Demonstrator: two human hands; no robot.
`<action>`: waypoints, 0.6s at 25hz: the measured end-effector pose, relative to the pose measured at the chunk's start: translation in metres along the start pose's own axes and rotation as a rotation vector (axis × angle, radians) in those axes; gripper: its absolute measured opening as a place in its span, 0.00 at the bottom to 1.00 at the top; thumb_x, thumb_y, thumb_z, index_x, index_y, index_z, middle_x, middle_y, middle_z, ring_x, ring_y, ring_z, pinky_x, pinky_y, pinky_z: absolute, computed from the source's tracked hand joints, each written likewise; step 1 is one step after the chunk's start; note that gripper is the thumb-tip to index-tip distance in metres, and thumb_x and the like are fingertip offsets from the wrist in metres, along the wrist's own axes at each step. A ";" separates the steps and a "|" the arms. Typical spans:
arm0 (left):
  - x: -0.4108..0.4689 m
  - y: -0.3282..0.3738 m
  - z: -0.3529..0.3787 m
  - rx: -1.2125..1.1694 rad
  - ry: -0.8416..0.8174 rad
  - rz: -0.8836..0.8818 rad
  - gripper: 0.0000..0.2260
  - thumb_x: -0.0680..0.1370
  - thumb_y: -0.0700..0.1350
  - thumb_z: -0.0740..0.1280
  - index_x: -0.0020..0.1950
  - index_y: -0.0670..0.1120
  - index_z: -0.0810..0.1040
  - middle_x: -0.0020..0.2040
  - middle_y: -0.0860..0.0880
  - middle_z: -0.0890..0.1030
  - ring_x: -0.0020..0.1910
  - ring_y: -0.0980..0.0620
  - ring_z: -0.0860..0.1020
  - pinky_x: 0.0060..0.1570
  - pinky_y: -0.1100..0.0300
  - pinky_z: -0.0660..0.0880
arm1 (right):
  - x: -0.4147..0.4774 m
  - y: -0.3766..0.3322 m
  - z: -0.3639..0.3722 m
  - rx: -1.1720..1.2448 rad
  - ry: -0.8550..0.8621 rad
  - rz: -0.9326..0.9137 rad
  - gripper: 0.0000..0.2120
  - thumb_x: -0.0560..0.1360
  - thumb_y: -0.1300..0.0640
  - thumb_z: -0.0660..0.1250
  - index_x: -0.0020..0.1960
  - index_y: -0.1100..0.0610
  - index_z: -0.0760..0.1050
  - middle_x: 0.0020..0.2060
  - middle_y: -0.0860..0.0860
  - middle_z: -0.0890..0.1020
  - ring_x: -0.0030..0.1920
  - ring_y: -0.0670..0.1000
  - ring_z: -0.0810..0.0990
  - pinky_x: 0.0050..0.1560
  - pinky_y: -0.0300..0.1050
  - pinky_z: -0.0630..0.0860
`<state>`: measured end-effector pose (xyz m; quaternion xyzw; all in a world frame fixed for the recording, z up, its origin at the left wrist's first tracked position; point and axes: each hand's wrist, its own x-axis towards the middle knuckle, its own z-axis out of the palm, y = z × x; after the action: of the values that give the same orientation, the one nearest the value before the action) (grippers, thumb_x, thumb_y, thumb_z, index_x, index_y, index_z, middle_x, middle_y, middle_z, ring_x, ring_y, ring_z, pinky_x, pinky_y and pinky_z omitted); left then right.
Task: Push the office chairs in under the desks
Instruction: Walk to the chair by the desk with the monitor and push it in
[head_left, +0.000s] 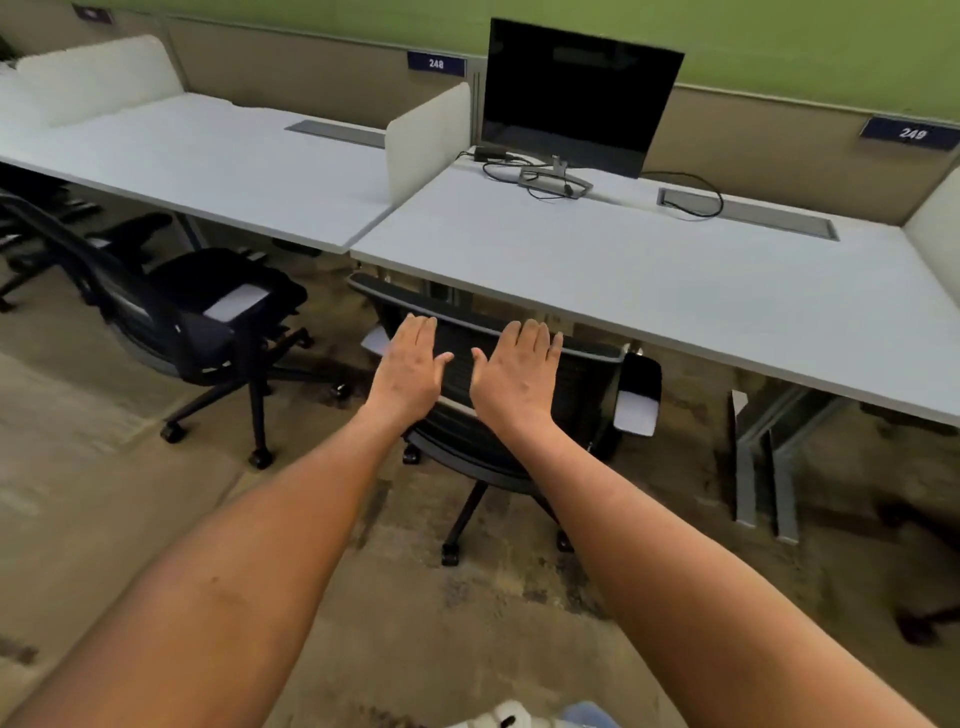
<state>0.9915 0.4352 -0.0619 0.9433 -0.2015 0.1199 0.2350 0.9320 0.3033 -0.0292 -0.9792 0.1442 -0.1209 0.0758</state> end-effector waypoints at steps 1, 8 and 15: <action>0.010 -0.009 -0.003 0.019 -0.009 0.006 0.27 0.79 0.47 0.64 0.74 0.37 0.60 0.73 0.38 0.65 0.75 0.42 0.59 0.75 0.50 0.56 | 0.004 -0.005 0.003 -0.024 -0.007 0.029 0.33 0.81 0.43 0.55 0.75 0.66 0.57 0.74 0.64 0.62 0.75 0.63 0.57 0.76 0.62 0.48; 0.076 -0.050 -0.015 0.185 -0.181 -0.047 0.25 0.82 0.48 0.60 0.77 0.43 0.58 0.76 0.37 0.59 0.77 0.36 0.50 0.77 0.45 0.49 | 0.033 0.021 0.013 -0.148 -0.119 0.093 0.30 0.81 0.49 0.58 0.78 0.59 0.54 0.75 0.60 0.62 0.76 0.62 0.55 0.76 0.63 0.47; 0.098 -0.046 0.005 0.287 -0.165 0.038 0.22 0.82 0.44 0.57 0.76 0.45 0.60 0.76 0.38 0.60 0.75 0.31 0.51 0.76 0.40 0.49 | 0.044 0.051 0.014 -0.257 -0.064 0.046 0.21 0.80 0.56 0.54 0.72 0.56 0.63 0.65 0.58 0.74 0.66 0.61 0.70 0.66 0.63 0.64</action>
<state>1.0998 0.4377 -0.0529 0.9698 -0.2189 0.0742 0.0782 0.9633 0.2432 -0.0421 -0.9806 0.1783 -0.0685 -0.0431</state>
